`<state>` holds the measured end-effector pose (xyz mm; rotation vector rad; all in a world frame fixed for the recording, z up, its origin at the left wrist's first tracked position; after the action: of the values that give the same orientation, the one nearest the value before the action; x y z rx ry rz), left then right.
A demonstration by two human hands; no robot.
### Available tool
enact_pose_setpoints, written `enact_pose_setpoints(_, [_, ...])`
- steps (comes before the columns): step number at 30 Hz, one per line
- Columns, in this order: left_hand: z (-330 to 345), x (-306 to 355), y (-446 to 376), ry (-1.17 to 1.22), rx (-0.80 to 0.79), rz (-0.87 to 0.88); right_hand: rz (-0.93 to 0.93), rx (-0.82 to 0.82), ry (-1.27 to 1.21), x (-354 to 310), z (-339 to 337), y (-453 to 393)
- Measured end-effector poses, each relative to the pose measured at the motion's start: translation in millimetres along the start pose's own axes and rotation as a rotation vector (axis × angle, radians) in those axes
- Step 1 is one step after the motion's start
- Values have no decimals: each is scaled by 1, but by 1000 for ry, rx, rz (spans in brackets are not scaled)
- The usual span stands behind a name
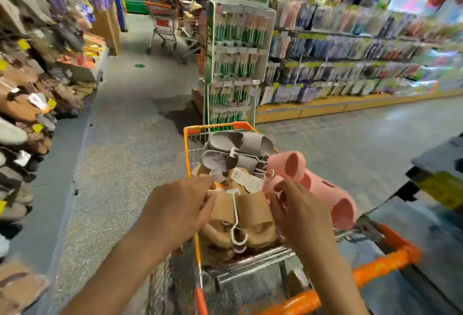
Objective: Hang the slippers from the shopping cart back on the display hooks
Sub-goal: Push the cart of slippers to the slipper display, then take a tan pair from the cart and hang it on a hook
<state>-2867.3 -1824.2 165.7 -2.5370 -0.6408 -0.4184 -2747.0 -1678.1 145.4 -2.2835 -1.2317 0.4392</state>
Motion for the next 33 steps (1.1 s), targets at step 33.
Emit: enact_pose_setpoints(33, [77, -145, -164, 440, -141, 755, 863, 337, 539, -101, 92, -6])
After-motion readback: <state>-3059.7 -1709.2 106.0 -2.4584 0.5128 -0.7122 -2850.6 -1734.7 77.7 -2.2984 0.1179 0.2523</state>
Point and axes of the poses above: each hand's wrist, its own y-axis away from the middle knuckle, its own z-axis out of the palm, x = y × z, the point moved 6 cm from there along -y, towards the middle knuckle, and after that the axes turned 13 degrees about y, right-handed, at the moved point
